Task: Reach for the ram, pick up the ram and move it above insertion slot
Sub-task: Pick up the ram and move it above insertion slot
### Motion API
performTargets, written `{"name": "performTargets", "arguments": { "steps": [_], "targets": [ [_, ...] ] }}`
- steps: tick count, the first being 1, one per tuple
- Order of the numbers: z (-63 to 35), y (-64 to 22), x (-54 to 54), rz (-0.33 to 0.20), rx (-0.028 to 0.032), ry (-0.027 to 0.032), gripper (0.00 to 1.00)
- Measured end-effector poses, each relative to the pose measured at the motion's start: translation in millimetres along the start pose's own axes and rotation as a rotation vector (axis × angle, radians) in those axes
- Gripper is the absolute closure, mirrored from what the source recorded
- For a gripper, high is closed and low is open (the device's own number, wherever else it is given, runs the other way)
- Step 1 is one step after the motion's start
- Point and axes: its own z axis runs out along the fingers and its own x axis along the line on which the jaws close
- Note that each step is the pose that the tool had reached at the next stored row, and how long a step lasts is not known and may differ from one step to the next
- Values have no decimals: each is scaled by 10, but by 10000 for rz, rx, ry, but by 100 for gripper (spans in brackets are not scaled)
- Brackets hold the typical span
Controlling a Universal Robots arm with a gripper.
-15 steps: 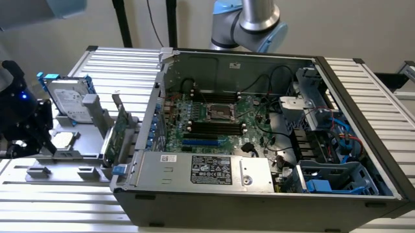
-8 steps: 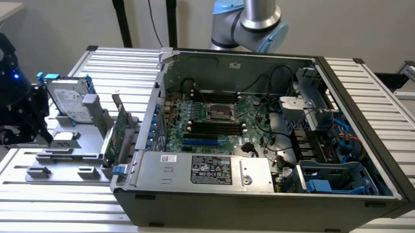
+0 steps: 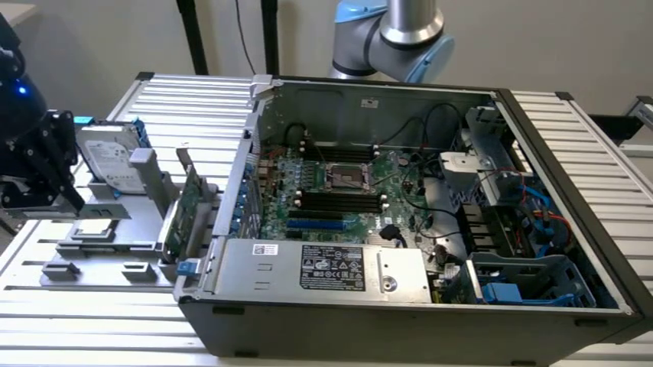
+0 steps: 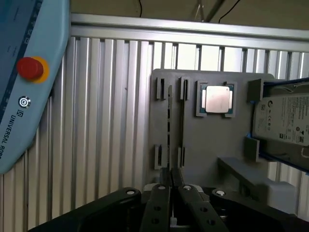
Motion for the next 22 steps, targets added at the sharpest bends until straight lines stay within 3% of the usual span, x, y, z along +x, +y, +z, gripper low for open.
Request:
{"name": "performTargets", "arguments": {
  "steps": [4, 14, 18, 22],
  "targets": [
    [-81, -106, 1, -27, -1, -174, 88],
    [-214, -405, 7, -65, 1, -699, 88],
    [-255, -534, 6, -69, 2, -803, 88],
    [-317, -653, -5, -69, 3, -845, 88]
  ]
}}
